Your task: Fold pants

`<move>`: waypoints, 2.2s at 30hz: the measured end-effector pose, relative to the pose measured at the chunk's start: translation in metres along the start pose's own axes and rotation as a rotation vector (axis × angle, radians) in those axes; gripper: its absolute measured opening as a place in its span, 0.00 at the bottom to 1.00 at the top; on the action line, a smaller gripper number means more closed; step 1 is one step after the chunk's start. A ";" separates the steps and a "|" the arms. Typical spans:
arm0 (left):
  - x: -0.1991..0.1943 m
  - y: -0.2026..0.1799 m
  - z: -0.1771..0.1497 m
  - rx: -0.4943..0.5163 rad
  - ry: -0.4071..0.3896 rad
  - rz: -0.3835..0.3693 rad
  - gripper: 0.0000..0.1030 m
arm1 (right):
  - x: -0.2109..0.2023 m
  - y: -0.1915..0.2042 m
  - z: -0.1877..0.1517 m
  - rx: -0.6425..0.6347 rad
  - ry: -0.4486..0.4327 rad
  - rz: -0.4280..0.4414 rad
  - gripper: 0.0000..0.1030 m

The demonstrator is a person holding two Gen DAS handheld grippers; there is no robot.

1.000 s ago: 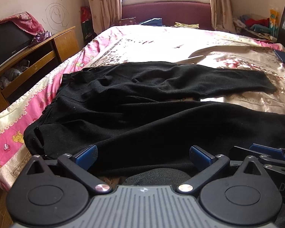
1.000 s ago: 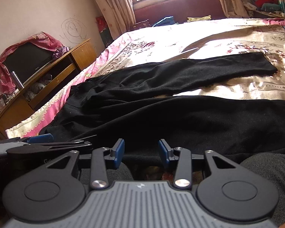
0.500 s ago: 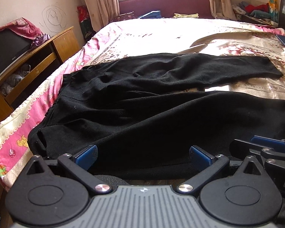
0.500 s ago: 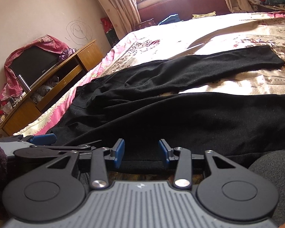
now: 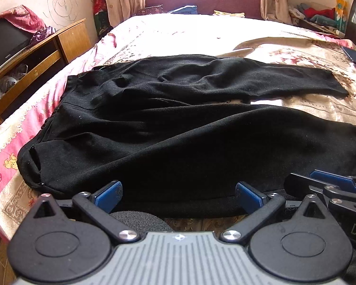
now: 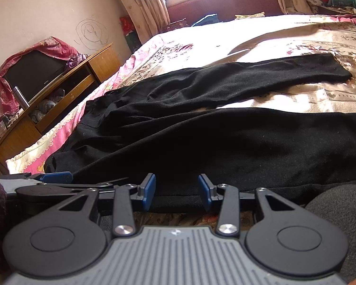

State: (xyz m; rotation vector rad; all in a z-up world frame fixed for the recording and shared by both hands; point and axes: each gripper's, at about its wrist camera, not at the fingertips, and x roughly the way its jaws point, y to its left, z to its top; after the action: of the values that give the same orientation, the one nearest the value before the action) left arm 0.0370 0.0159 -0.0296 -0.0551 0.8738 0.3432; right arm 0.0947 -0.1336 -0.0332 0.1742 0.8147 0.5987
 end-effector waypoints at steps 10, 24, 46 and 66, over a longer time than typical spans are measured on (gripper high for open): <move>0.002 0.000 -0.002 -0.004 -0.007 -0.010 1.00 | 0.001 0.001 -0.001 0.001 0.005 -0.008 0.40; -0.001 0.002 -0.003 -0.015 -0.013 -0.016 1.00 | 0.005 0.000 -0.001 0.006 0.016 -0.030 0.40; -0.006 0.003 -0.004 0.012 -0.023 -0.001 1.00 | 0.009 0.000 -0.002 -0.002 0.036 -0.039 0.40; -0.017 0.004 -0.002 0.044 -0.059 0.018 1.00 | 0.002 0.005 0.000 -0.019 0.022 -0.015 0.40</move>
State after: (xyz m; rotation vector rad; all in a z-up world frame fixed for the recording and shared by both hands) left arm 0.0235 0.0146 -0.0175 0.0042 0.8237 0.3410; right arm 0.0936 -0.1280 -0.0321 0.1436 0.8309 0.5949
